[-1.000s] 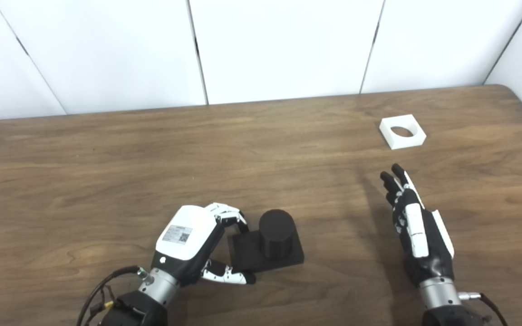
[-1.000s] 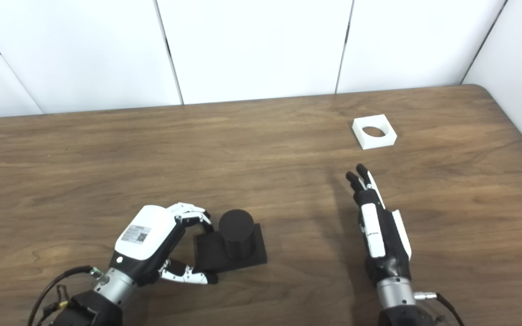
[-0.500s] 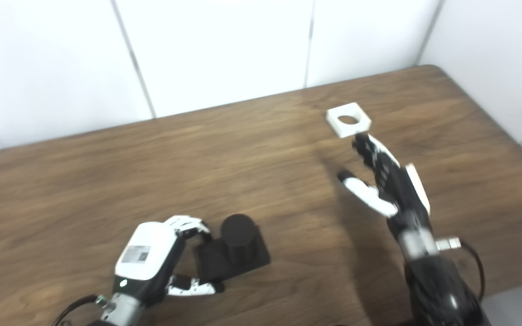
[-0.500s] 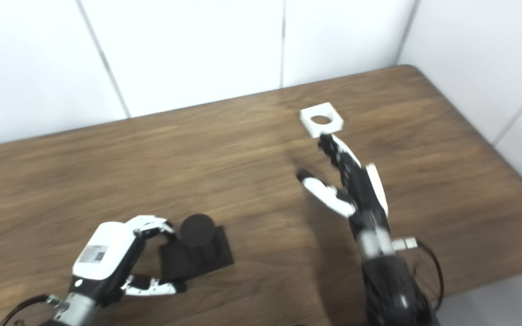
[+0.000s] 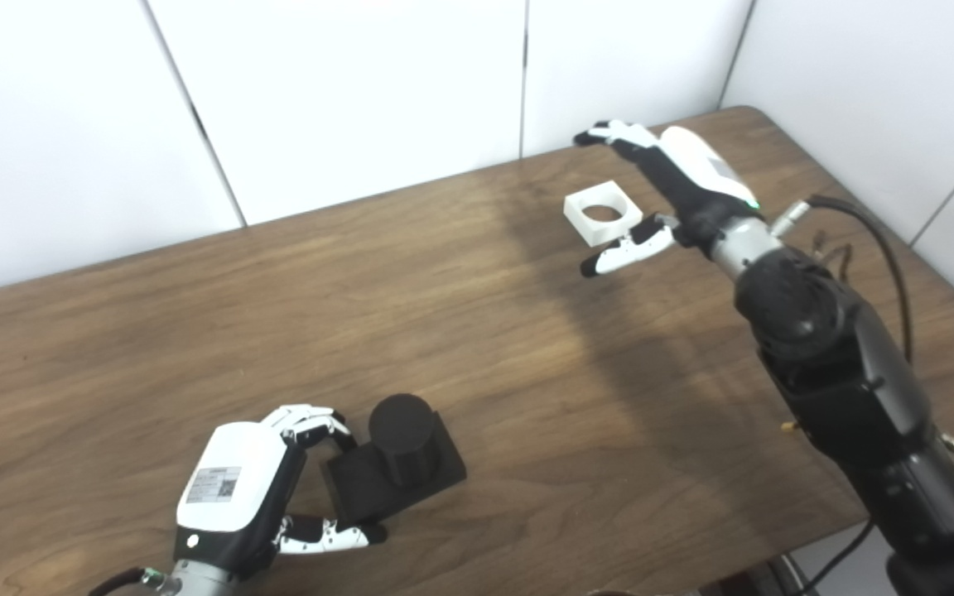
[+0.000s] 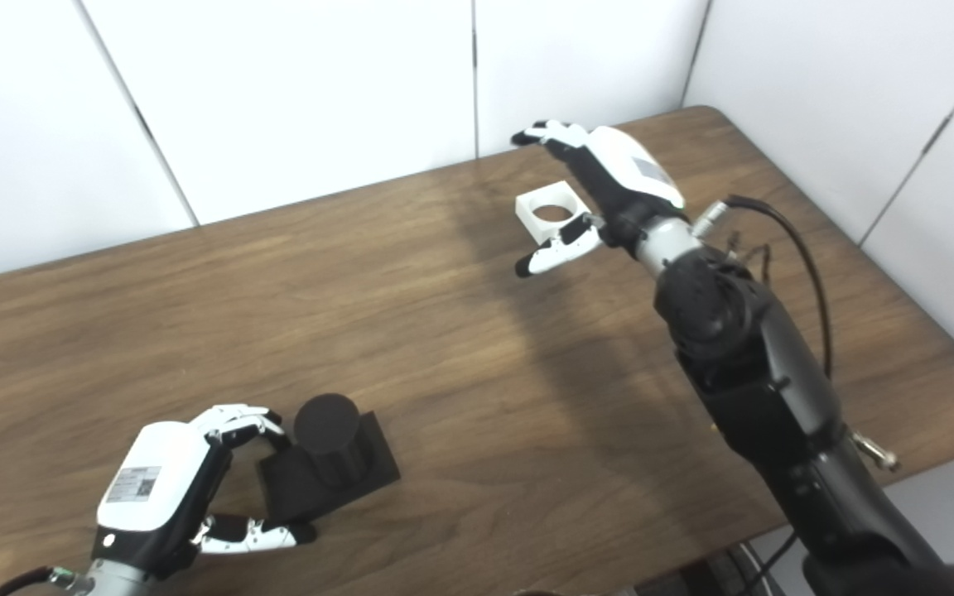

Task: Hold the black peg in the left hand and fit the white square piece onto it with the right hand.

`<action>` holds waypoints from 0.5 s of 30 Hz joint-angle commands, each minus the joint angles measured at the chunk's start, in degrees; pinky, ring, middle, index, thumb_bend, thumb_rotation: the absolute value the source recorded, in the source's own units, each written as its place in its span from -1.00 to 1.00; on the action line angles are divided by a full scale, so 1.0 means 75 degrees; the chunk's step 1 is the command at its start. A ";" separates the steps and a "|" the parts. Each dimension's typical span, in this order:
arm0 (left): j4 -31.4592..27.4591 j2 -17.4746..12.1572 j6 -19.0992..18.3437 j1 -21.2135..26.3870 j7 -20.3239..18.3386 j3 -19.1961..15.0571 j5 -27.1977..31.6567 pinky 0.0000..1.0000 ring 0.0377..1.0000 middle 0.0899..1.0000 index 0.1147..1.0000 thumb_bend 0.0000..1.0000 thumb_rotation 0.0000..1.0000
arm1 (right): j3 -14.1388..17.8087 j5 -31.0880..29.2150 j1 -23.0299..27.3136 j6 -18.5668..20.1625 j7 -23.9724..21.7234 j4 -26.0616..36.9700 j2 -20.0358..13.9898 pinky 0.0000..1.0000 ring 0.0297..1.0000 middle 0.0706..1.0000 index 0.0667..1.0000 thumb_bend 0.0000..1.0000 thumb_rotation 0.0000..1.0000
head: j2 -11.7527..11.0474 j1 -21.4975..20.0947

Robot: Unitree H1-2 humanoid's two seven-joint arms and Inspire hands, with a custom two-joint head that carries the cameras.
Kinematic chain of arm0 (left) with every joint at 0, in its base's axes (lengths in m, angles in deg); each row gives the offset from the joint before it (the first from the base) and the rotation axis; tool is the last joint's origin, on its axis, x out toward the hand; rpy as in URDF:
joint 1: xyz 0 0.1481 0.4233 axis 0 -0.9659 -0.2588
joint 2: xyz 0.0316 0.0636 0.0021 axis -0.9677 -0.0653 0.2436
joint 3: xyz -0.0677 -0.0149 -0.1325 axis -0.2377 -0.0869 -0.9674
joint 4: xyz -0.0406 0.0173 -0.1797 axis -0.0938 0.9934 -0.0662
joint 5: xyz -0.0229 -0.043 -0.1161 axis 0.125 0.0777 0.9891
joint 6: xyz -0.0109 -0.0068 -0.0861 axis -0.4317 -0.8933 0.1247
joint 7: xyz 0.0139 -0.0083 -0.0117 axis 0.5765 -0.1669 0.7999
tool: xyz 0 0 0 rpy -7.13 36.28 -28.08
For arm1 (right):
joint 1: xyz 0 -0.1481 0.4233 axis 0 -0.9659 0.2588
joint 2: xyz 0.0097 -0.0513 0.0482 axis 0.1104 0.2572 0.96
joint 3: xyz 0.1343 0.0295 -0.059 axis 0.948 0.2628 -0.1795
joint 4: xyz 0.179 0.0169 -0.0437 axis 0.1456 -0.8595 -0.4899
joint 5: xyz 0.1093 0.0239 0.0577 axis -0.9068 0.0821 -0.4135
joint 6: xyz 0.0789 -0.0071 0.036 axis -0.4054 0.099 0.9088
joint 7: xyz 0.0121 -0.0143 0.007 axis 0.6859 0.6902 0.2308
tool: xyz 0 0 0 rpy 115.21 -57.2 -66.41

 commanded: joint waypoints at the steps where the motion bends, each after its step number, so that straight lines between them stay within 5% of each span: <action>1: 0.0355 -0.0301 -0.0161 -0.0047 -0.0146 -0.0080 -0.0201 0.49 0.54 0.42 -0.16 0.04 -0.91 | -0.0001 0.0546 0.0643 -0.0010 -0.0353 -0.0106 -0.0371 0.78 0.93 0.84 0.68 0.84 -0.73 | -0.0007 -0.0045; 8: 0.0409 -0.0316 -0.0060 -0.0068 -0.0097 -0.0105 -0.0114 0.47 0.52 0.42 -0.16 0.04 -0.91 | -0.0801 0.1572 0.1858 -0.0031 -0.1432 -0.1217 -0.0852 0.88 1.00 0.92 0.67 0.79 -0.77 | -0.0027 -0.0096; 15: 0.0527 -0.0278 -0.0074 -0.0053 -0.0022 -0.0042 -0.0207 0.50 0.54 0.42 -0.16 0.04 -0.91 | -0.1689 0.2401 0.2602 -0.0270 -0.1538 -0.2275 -0.1133 0.93 1.00 0.94 0.61 0.79 -0.75 | -0.0082 -0.0093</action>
